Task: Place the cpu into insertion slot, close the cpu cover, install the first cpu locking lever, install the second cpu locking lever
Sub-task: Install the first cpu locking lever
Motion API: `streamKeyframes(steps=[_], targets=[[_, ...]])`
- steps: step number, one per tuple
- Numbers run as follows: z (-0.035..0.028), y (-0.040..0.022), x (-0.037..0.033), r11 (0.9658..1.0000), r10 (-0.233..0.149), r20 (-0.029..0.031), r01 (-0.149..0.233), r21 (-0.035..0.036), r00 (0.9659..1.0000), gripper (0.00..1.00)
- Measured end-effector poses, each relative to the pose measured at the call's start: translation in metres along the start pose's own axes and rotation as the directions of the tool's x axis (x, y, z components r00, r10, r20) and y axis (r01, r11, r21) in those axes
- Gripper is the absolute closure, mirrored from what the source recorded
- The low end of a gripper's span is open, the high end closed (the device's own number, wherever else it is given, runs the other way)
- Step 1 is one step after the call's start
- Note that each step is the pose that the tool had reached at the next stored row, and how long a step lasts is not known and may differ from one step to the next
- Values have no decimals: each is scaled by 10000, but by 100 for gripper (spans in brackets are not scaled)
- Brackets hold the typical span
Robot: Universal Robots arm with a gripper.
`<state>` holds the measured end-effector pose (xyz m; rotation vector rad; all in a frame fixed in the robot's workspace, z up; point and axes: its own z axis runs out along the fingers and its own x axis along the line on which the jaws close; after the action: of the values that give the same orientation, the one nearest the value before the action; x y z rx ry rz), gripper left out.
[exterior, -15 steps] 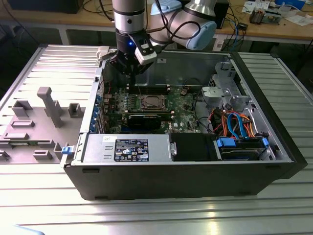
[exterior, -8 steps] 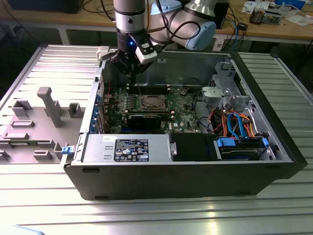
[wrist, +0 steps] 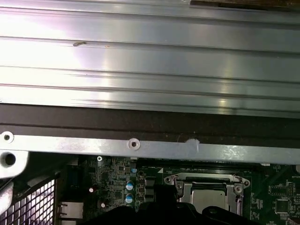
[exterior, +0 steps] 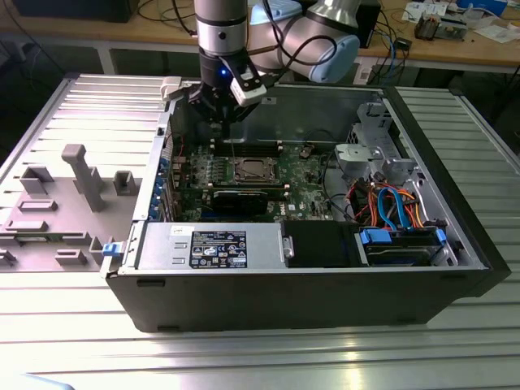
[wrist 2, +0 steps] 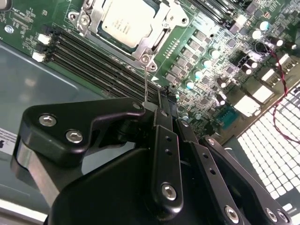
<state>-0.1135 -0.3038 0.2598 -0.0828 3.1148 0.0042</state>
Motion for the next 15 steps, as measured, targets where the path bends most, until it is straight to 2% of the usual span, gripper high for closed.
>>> streamKeyframes(steps=[10,15], targets=[[29,-5,-97,10000,0,-1,0,8,10000,89],[63,-10,-193,10000,-1,-2,1,17,10000,89]])
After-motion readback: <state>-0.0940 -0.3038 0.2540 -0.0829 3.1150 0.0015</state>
